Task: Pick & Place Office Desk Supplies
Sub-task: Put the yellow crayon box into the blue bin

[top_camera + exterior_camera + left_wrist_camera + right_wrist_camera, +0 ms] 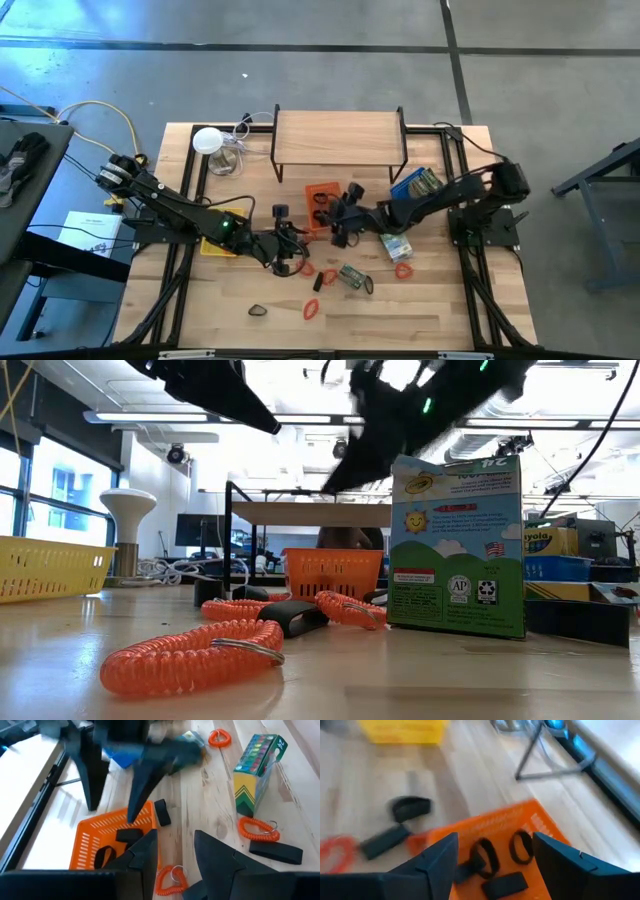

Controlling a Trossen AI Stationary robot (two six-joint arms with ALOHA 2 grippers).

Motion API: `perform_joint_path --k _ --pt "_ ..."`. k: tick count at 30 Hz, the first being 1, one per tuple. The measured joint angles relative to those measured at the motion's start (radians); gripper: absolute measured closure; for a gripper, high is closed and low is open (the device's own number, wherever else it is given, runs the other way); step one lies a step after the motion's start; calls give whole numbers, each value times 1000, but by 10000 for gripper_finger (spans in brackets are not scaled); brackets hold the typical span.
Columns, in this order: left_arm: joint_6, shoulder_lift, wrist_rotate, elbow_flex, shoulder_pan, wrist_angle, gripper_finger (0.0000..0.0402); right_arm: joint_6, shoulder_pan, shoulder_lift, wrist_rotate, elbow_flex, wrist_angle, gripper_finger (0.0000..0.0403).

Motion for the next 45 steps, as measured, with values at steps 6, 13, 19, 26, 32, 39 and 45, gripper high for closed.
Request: perform_joint_path --k 6,13,19,26,32,39,45 --pt "-29 0 44 0 0 -13 281 21 127 -162 -70 3 -141 160" --pt "-42 0 74 0 0 -23 281 372 298 -331 -347 2 -480 160" --pt "-42 26 94 0 4 -12 281 542 430 -300 -337 2 -598 167" --pt "-40 75 104 -1 5 33 281 599 485 -193 -154 2 -546 166" --pt "-43 92 110 0 0 35 281 669 479 -114 -102 2 -522 166" --pt "-44 95 110 -1 -5 41 281 619 439 -42 -147 2 -394 166" --pt "-61 95 109 -1 -5 42 281 584 417 -23 -156 2 -336 166"
